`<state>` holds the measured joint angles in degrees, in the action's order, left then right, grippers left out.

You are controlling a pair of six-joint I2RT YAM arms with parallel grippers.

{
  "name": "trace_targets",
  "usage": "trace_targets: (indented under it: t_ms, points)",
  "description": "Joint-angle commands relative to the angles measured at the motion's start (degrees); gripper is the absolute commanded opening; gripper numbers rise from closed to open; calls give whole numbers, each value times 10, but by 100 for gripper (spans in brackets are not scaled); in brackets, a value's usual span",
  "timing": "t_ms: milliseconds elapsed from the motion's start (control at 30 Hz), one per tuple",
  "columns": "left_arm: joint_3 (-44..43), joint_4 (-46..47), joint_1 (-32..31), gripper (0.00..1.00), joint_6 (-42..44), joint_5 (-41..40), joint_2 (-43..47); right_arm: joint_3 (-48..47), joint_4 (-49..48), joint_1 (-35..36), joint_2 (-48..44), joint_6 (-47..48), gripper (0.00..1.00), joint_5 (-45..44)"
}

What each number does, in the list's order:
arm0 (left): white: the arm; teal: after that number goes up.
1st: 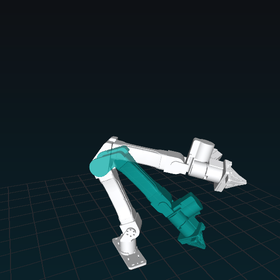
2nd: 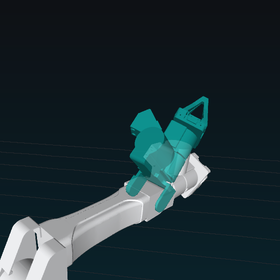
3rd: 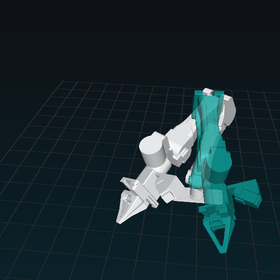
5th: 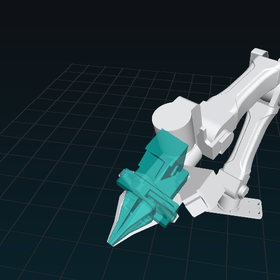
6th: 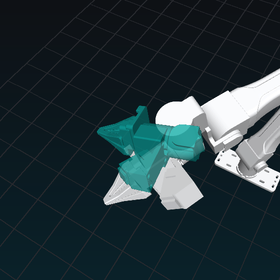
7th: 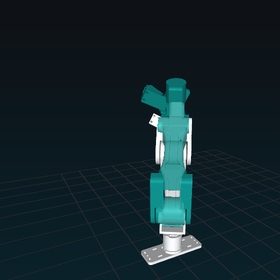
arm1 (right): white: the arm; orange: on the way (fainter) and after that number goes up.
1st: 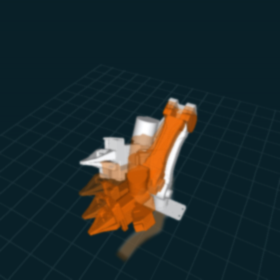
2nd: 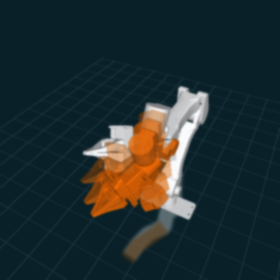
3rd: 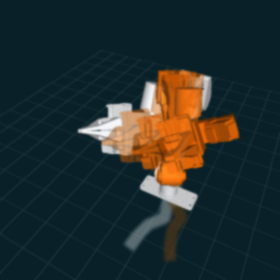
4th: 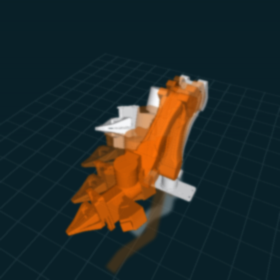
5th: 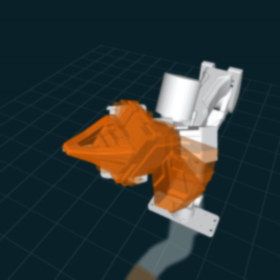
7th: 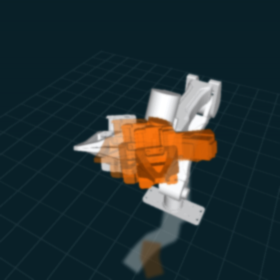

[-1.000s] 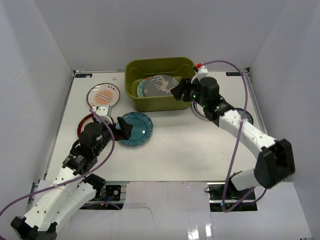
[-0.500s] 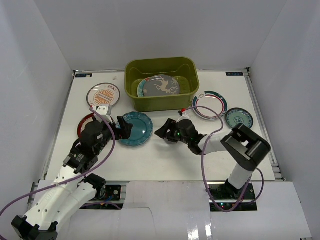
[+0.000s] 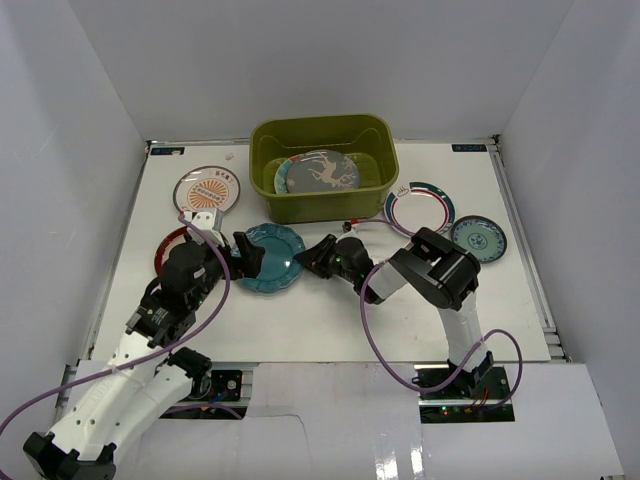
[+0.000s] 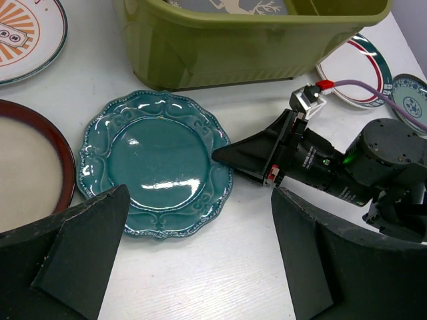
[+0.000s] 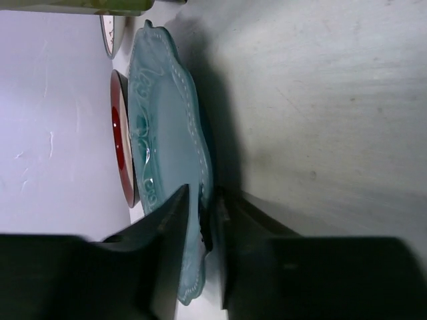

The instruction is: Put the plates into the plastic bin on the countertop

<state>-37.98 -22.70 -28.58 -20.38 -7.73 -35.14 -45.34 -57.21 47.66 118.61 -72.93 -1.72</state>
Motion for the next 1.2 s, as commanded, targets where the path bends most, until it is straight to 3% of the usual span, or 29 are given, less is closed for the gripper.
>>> trace_targets:
  t_ms: [0,33,67,167,333,500,667,733,833,1033,1167]
  points:
    - [-2,3,4,98,2,-5,9,33,-77,3,0,-44,24,-35]
    - [-2,3,4,98,3,-5,9,49,-90,2,-12,-49,12,-38]
    - [-2,3,4,98,2,-5,10,67,-105,2,-20,-53,9,-41]
    - [-3,3,4,98,2,-4,9,142,-146,2,-70,-42,8,-38]
    - [-3,4,6,98,-2,1,16,270,-201,-1,-230,-2,8,7]
    - [-2,5,10,98,-12,-10,28,229,10,-7,-484,111,8,8]
    - [-2,5,12,98,-38,-19,39,104,179,-81,-587,220,8,12]
    - [-8,1,12,98,-43,-26,32,48,192,-121,-580,214,8,81]
    - [-23,-12,12,98,-58,-35,10,-21,199,-181,-532,217,8,109]
    - [-18,-23,13,98,-161,-49,-33,-298,269,-254,-304,237,8,167]
    - [6,-30,13,98,-230,-69,-42,-419,316,-274,-195,238,8,198]
